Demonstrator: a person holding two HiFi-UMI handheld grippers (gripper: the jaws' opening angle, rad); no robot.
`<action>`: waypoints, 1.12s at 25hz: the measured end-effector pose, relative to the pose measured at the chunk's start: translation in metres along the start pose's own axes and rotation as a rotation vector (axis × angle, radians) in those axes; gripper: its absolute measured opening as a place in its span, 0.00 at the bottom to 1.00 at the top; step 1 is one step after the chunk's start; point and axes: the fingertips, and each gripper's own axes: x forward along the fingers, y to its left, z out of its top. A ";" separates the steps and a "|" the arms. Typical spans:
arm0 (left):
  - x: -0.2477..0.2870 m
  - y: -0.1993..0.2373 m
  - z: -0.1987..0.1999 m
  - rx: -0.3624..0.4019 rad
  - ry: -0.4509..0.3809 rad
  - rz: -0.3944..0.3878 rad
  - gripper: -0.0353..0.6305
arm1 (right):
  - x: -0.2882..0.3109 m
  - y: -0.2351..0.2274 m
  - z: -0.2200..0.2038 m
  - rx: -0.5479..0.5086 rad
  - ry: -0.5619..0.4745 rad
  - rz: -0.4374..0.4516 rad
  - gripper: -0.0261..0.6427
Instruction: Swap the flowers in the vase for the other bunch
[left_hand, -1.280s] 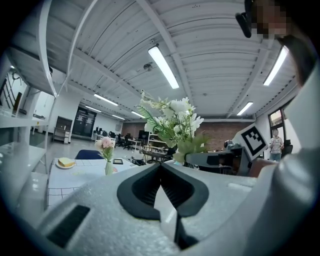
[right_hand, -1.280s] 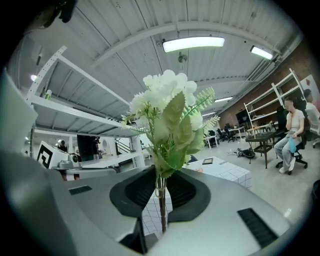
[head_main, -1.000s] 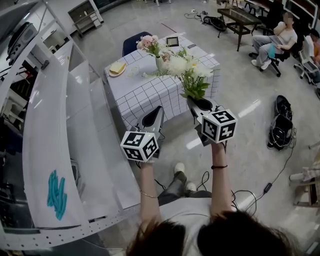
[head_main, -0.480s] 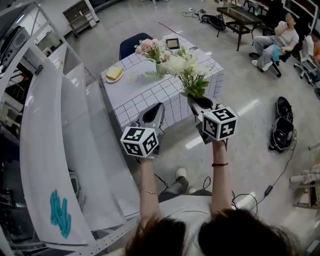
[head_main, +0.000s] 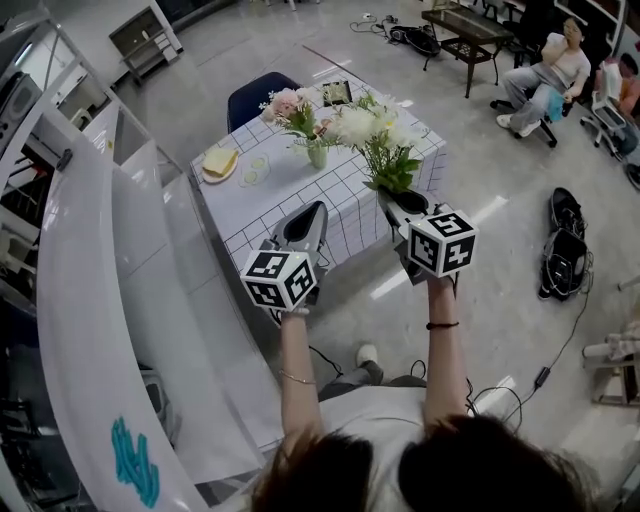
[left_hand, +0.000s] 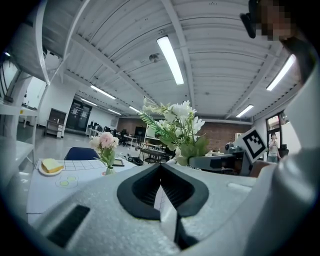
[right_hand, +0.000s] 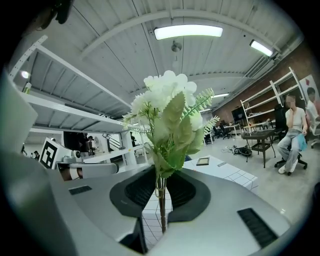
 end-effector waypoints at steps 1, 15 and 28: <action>0.004 0.004 0.002 0.001 0.000 -0.003 0.07 | 0.004 -0.002 0.001 0.002 -0.003 -0.004 0.14; 0.039 0.041 0.004 -0.006 0.010 -0.051 0.07 | 0.044 -0.026 0.009 0.025 -0.022 -0.056 0.14; 0.080 0.068 0.002 -0.025 0.023 -0.030 0.07 | 0.080 -0.063 0.016 0.047 -0.017 -0.049 0.14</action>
